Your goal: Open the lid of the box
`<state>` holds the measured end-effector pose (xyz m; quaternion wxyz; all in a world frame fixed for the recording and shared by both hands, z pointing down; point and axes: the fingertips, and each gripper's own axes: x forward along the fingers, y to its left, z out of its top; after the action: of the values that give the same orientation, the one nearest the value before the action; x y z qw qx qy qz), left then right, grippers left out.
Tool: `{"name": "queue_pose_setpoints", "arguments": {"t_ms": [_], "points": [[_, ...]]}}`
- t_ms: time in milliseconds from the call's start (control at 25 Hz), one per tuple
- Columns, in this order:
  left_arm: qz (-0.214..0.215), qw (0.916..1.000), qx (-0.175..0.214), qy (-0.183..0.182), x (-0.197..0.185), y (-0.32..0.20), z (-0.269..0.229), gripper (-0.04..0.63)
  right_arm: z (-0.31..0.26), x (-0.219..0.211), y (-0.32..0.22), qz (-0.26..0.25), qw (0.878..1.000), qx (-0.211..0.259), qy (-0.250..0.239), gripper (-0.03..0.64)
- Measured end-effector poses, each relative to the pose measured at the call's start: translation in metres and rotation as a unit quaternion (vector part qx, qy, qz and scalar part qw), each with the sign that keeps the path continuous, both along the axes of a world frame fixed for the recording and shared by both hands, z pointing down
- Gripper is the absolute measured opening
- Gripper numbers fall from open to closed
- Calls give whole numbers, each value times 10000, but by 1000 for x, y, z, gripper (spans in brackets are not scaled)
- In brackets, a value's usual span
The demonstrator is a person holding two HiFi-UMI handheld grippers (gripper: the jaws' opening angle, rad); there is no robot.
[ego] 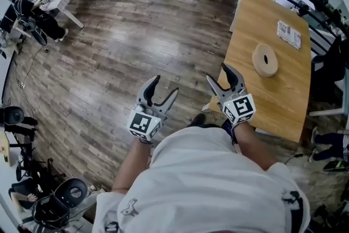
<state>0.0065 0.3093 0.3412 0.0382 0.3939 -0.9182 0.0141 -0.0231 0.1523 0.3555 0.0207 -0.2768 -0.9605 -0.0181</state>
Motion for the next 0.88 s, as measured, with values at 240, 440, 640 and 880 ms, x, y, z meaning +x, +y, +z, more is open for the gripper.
{"name": "queue_pose_setpoints", "arguments": {"t_ms": [240,440,640,880], "points": [[510,9987,22,-9,-58,-43,-6,295,-5,-40,-39,410,9991,59,-68,284],[1094,9940,15,-11,-86,-94,-3,295,-4,-52,-89,960,9953,23,-93,284],[1857,9826,-15,50,-95,-152,4,295,-1,-38,-144,1697,9855,4,-41,284],[2986,9543,-56,96,-91,-224,14,295,1,-9,-190,2597,9657,9,-10,284]]}}
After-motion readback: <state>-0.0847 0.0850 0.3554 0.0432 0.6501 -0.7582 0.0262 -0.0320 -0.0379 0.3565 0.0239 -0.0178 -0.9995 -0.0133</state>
